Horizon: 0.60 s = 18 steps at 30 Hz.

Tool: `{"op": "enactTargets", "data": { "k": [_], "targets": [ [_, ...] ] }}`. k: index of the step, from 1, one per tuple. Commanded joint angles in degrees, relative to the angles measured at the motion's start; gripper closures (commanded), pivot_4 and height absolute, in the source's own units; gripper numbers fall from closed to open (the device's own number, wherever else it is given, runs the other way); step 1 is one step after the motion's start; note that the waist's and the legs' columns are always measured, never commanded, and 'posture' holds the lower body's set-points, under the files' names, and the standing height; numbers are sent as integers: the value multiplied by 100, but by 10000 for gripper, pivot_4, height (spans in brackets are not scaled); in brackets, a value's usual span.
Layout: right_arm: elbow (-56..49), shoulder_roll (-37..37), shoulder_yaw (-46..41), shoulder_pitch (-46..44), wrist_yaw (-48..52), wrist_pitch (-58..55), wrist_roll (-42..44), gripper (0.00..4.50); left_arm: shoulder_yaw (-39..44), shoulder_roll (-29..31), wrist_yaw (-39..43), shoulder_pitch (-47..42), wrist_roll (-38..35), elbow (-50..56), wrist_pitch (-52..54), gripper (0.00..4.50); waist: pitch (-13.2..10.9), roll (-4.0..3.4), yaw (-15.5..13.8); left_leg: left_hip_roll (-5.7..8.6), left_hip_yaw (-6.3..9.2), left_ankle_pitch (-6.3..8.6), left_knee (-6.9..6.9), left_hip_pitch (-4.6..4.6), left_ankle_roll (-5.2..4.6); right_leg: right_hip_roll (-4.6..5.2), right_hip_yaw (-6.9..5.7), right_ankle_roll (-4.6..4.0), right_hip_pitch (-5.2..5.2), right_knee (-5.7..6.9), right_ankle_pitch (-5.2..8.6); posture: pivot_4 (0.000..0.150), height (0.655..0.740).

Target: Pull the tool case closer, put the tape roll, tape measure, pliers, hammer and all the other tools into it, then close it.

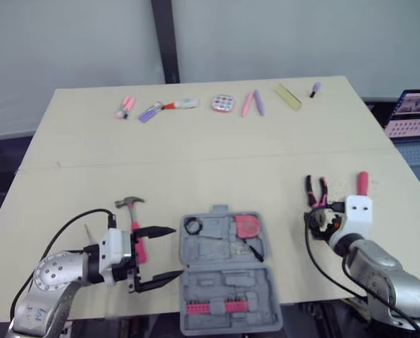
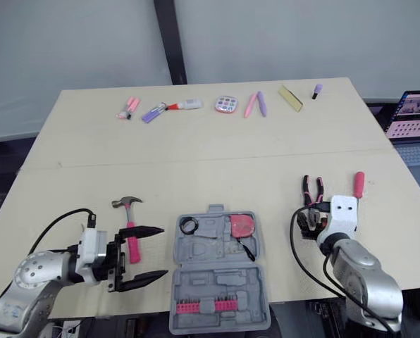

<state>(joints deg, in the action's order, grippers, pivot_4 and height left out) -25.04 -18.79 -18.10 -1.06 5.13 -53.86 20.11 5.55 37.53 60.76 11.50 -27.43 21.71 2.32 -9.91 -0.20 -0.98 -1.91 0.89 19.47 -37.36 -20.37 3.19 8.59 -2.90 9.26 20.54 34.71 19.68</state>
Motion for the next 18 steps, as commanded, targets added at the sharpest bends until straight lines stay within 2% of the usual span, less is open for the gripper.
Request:
{"op": "enactTargets", "data": {
  "k": [1, 18],
  "targets": [
    [164, 80, 109, -100, -183, 47, -198, 815, 75, 4, -45, 75, 18, 168, -127, 0, 0, 0, 15, 0, -1, 0, 1, 0, 0, 0, 0, 0, 1, 1, 0, 1500, 7400],
    [1547, 311, 247, -953, -245, 493, -610, 815, 260, 52, -255, 444, 77, 453, -150, 0, 0, 0, 126, 0, -7, -1, 8, 2, -1, 0, 6, 0, 7, 3, 0, 1500, 7400]
  ]
}}
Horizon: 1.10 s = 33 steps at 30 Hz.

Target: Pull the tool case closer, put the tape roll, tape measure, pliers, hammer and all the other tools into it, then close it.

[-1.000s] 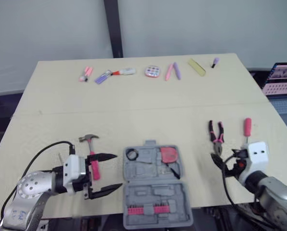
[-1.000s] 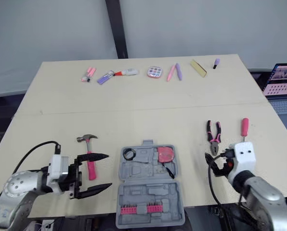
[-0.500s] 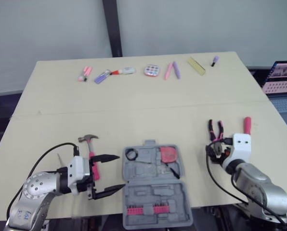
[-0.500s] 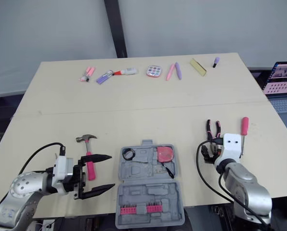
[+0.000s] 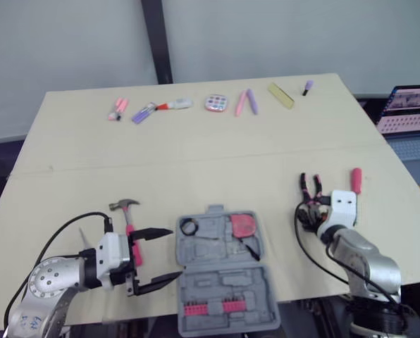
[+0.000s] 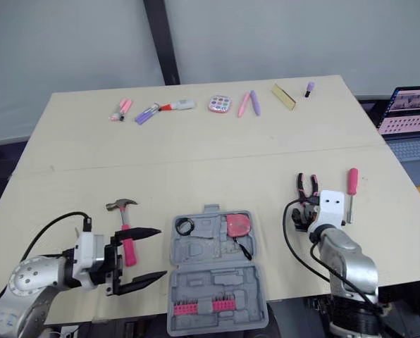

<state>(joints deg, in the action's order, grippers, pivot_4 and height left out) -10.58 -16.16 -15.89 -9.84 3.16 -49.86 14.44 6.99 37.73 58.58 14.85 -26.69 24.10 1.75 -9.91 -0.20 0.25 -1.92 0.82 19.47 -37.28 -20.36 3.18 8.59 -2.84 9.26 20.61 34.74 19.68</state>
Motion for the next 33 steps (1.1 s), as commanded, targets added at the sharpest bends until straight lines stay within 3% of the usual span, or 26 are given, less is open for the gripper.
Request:
{"op": "enactTargets", "data": {
  "k": [1, 8, 11, 16, 17, 26, 29, 33],
  "targets": [
    [131, 60, 30, -104, -46, 97, -53, 815, 115, 32, -50, 123, 5, 231, -93, 0, 0, 0, 2, 0, 0, 0, 1, 0, 0, 0, 0, 0, 0, 0, 0, 1500, 7400],
    [172, 120, -7, -157, -40, 73, -91, 815, 84, 7, -135, 191, 47, 272, -129, 0, 0, 0, 3, 0, 0, 0, 0, 0, 0, 0, 0, 0, 0, 0, 0, 1500, 7400],
    [109, 117, 3, -131, -26, 0, -99, 8152, 61, -1, -166, 211, 61, 268, -149, 0, 0, 0, 1, 0, -1, 0, 2, 0, 0, 0, 0, 0, 0, 0, 0, 1500, 7400],
    [66, 90, -1, -102, -3, -48, -100, 32857, 15, -29, -199, 217, 72, 254, -186, 0, 0, 1, -8, 0, -1, 0, -1, 0, 0, 0, 0, 0, -1, 0, 0, 1500, 7400],
    [64, 89, -7, -106, -7, -54, -101, 35551, 10, -33, -198, 221, 75, 245, -197, 0, 1, 1, -8, 0, -1, 0, -1, 0, 0, 0, 0, 0, -1, 0, 0, 1500, 7400],
    [-354, -265, 70, -159, 294, -247, -16, 35318, 65, 15, -60, 198, -46, 125, -223, 0, 0, 0, -8, 0, -1, 0, 0, -1, 0, 0, 0, 0, 0, 0, 0, 1500, 7400],
    [-826, -828, 130, -229, 827, -521, 225, 35318, 219, 125, 51, 138, -192, 56, -142, 0, -4, -6, -10, 0, -1, 0, 1, -7, -1, 0, 0, 0, 6, -2, 0, 1500, 7400],
    [-1472, -2155, 641, -438, 2235, -776, 714, 35318, 415, 275, 212, -83, -368, -164, -24, 0, -8, -13, -10, 0, -3, 0, -2, -9, -2, 0, 1, 0, 8, -2, 0, 1500, 7400]
  ]
}}
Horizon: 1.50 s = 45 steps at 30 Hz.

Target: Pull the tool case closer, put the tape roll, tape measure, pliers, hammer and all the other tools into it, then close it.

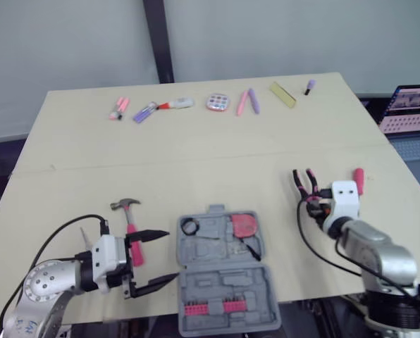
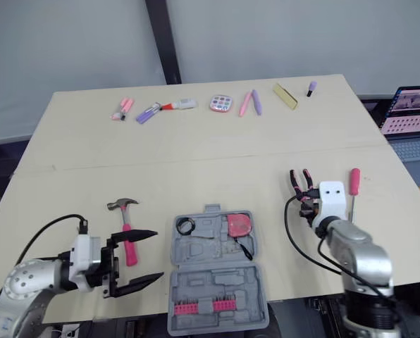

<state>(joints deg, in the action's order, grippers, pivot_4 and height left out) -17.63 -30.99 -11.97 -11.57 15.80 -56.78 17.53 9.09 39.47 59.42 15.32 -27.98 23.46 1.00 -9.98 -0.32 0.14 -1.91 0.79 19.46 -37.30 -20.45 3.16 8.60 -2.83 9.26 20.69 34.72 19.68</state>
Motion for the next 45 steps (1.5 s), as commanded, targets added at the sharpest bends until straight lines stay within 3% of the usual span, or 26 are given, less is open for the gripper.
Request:
{"op": "enactTargets", "data": {
  "k": [1, 7, 12, 16, 26, 45],
  "targets": [
    [-937, -1023, 423, -345, 1381, -45, 534, 35318, 239, 136, 180, -164, -279, -139, 89, 0, -1, -1, 8, 0, 0, 0, 1, 1, 0, 0, 0, 0, 0, -1, 0, 1500, 7400],
    [-1392, -2603, 1667, -1222, 3700, 160, 1143, 35318, 445, 302, 516, -55, -376, -292, 100, 0, -9, 13, 3, -6, -2, 1, 11, 1, -3, -4, -2, 2, -2, -19, -1, 1500, 7400],
    [-1391, -2694, 2998, -2304, 4739, 491, 887, 35318, 630, 327, 675, 296, -371, -179, 94, 0, -19, 30, 7, -6, -1, 2, -6, 0, -3, -3, -2, 5, -5, -18, -2, 1500, 7400],
    [-1394, -2703, 3754, -2675, 5239, 749, 554, 35318, 820, 367, 780, 647, -315, -145, -1, 0, -20, 31, 1, -7, -1, 2, 5, -1, -3, -4, -4, 5, 0, -19, -2, 1500, 7400],
    [-827, -1788, 4793, -2941, 5130, 1092, -380, 35318, 1128, 280, 819, 1161, -234, -180, -248, 0, -24, 40, 4, -6, 1, 1, -8, -7, -1, -4, -5, 6, 2, -11, -3, 1500, 7400],
    [70, -956, 5257, -2958, 5281, 1724, -1445, 35318, 1127, 242, 644, 1248, -195, -37, -284, 0, -24, 40, 10, -6, 0, 1, -9, -9, -1, -4, -6, 6, 5, -8, -3, 1500, 7400]
  ]
}}
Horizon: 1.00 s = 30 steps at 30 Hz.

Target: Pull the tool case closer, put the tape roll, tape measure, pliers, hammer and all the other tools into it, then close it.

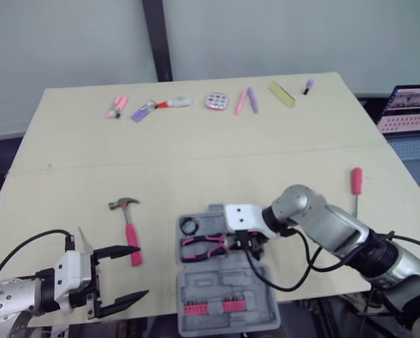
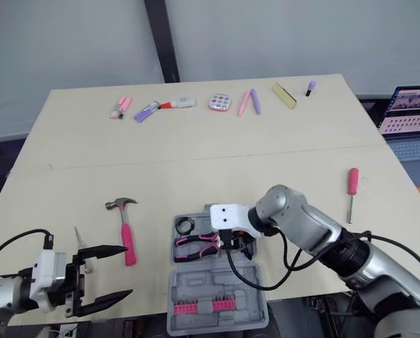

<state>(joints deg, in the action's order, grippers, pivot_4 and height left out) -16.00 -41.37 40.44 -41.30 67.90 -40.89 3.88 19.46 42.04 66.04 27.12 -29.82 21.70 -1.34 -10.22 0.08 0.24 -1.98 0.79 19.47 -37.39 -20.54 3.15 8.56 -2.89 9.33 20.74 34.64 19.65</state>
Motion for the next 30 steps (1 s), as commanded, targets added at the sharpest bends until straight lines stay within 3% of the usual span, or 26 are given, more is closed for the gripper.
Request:
{"op": "enactTargets", "data": {
  "k": [1, 16, 23, 24, 30],
  "targets": [
    [-54, 129, 29, 36, 48, 147, -116, 35318, 86, -12, -22, 67, -9, 149, -47, 0, 0, 0, 0, 0, 0, 0, 0, 0, 0, 0, 0, 0, 0, 0, 0, 1500, 7400],
    [93, 389, -52, 345, 46, 174, -388, 35318, 29, 6, -76, 1, 23, 203, 15, 0, 1, 1, 0, 0, -1, 0, 1, 0, 0, 0, 0, 0, 0, 1, 0, 1500, 7400],
    [-22, 395, -197, 357, 75, 54, -312, 1854, -67, -5, -97, -166, 54, 157, 45, 0, 1, 1, 1, 0, 0, 0, -2, 0, 0, 0, 0, 0, 0, 3, 0, 1500, 7400],
    [-83, 385, -277, 346, 93, -26, -228, 279, -68, -8, -93, -167, 59, 153, 43, 0, 1, 1, 1, 0, 0, 0, -2, 0, 0, 0, 0, 0, 0, 3, 0, 1500, 7400],
    [-251, 559, -923, 390, -16, -371, 356, 279, -82, 13, -85, -313, 77, 63, 33, 0, 1, 2, -2, 0, 0, 0, -1, 1, 0, 0, 0, 0, 0, 3, 0, 1500, 7400]
  ]
}}
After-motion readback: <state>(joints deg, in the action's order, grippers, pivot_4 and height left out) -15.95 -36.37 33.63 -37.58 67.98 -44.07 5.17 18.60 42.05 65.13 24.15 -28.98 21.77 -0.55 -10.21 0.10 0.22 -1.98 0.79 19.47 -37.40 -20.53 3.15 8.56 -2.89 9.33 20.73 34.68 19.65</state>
